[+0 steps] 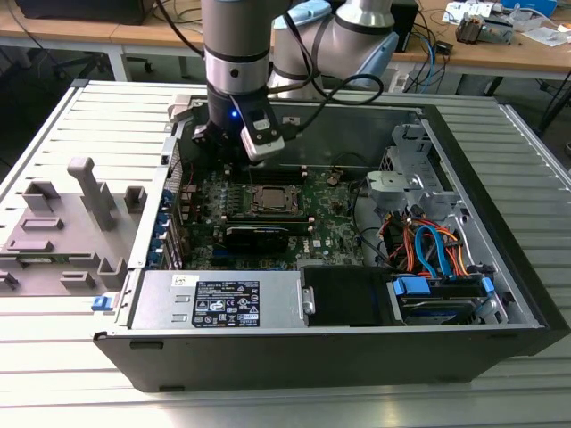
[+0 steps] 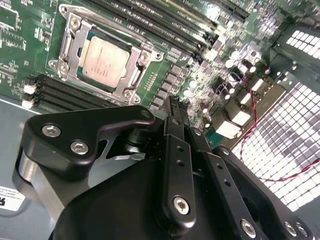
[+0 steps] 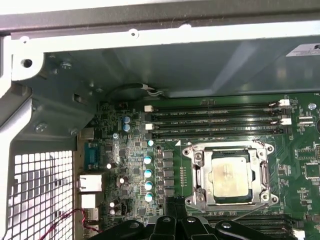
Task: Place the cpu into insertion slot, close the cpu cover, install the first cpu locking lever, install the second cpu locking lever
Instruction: 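Install the first cpu locking lever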
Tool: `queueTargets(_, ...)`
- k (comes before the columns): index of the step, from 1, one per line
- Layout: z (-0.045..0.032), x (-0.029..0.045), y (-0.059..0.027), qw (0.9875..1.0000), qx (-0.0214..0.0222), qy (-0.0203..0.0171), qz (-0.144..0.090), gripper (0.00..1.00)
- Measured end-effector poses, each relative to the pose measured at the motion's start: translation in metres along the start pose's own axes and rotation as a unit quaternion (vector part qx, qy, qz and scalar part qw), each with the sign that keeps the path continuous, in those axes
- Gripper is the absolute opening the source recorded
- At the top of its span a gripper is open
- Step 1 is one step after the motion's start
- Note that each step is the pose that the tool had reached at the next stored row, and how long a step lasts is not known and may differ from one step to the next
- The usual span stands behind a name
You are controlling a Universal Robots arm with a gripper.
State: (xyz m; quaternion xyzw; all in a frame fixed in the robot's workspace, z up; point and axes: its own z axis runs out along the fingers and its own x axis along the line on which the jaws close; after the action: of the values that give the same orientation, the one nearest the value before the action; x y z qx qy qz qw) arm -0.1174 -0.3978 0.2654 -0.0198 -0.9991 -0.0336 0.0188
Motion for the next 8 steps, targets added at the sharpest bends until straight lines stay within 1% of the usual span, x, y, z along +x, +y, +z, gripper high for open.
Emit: queueTargets(8,0.0006,0.0005,0.0090,1.0000,0.0000,0.0000,0.000,0.11)
